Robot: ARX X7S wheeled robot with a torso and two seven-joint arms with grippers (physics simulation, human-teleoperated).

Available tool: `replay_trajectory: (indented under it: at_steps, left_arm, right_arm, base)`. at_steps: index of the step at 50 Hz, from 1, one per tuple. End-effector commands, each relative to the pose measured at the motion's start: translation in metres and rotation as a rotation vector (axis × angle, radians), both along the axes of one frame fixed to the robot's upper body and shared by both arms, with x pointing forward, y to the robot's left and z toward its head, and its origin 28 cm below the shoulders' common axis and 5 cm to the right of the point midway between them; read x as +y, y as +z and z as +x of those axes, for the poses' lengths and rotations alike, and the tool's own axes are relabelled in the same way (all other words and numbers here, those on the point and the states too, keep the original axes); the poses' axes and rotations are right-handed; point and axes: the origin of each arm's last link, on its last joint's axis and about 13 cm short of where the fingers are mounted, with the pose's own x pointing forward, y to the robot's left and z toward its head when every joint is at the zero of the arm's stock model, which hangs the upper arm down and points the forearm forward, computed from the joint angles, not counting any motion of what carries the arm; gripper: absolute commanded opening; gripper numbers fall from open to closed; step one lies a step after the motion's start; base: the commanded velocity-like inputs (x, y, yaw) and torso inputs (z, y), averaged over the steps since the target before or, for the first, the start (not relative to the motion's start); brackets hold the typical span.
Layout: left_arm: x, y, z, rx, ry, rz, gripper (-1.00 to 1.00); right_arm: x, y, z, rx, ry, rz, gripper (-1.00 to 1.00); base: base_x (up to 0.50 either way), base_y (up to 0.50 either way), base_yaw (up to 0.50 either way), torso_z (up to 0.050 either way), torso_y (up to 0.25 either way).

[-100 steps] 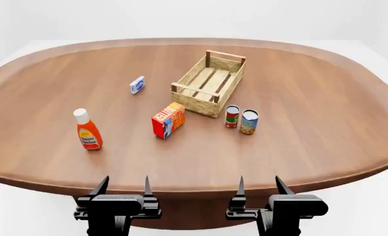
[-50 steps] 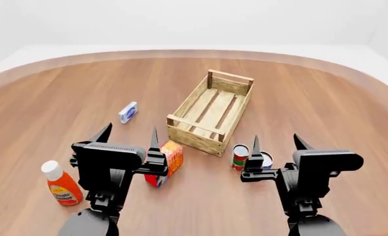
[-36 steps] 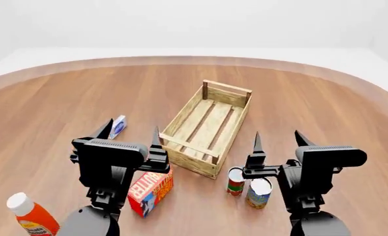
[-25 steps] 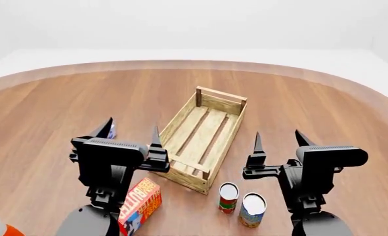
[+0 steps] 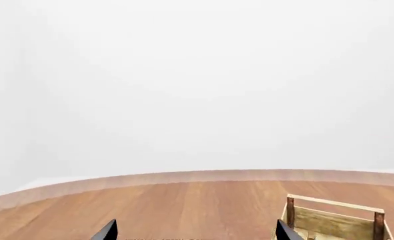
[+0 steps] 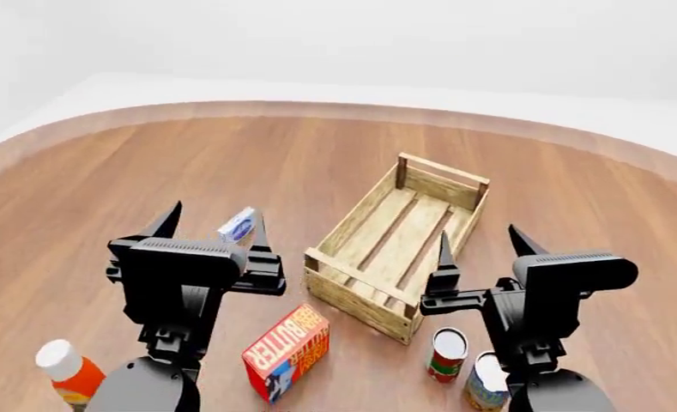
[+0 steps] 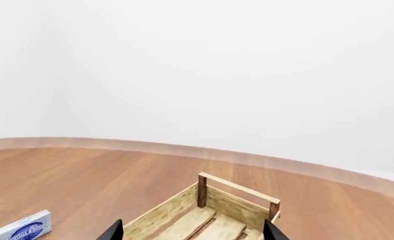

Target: Pick up the ketchup, and put it in the wooden tray.

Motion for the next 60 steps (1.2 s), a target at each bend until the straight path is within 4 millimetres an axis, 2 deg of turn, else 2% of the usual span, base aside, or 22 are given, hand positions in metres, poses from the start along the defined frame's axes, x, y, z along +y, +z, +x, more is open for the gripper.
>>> replay_trajectory:
  at_steps: [1, 15, 29, 41, 50, 60]
  left_arm:
    - [0.003, 0.003, -0.001, -0.009, 0.022, -0.002, 1.0]
    - [0.006, 0.005, -0.001, -0.018, 0.044, 0.002, 1.0]
    - [0.007, 0.004, -0.001, -0.02, 0.051, 0.004, 1.0]
    - [0.018, 0.01, -0.009, -0.033, 0.075, 0.008, 1.0]
    - [0.03, 0.021, -0.033, -0.043, 0.116, 0.014, 1.0]
    - [0.057, 0.016, -0.084, -0.028, 0.201, 0.044, 1.0]
  right_arm:
    - [0.001, 0.001, -0.001, -0.005, 0.006, -0.001, 1.0]
    - [0.002, 0.002, 0.002, 0.02, -0.013, -0.013, 1.0]
    - [0.002, -0.001, 0.003, 0.018, -0.008, -0.002, 1.0]
    - [0.001, 0.0, 0.002, 0.016, -0.008, 0.003, 1.0]
    - [0.001, 0.003, -0.003, 0.023, -0.003, -0.013, 1.0]
    - [0.0, 0.008, -0.014, -0.003, -0.019, -0.037, 1.0]
  base:
    - [0.0, 0.0, 0.5, 0.0, 0.0]
    - [0.0, 0.03, 0.11, 0.0, 0.0]
    - [0.46, 0.07, 0.0, 0.0, 0.001]
    - [0.0, 0.0, 0.0, 0.0, 0.001]
    - [0.0, 0.0, 0.0, 0.0, 0.0]
    - [0.0, 0.0, 0.0, 0.0, 0.0]
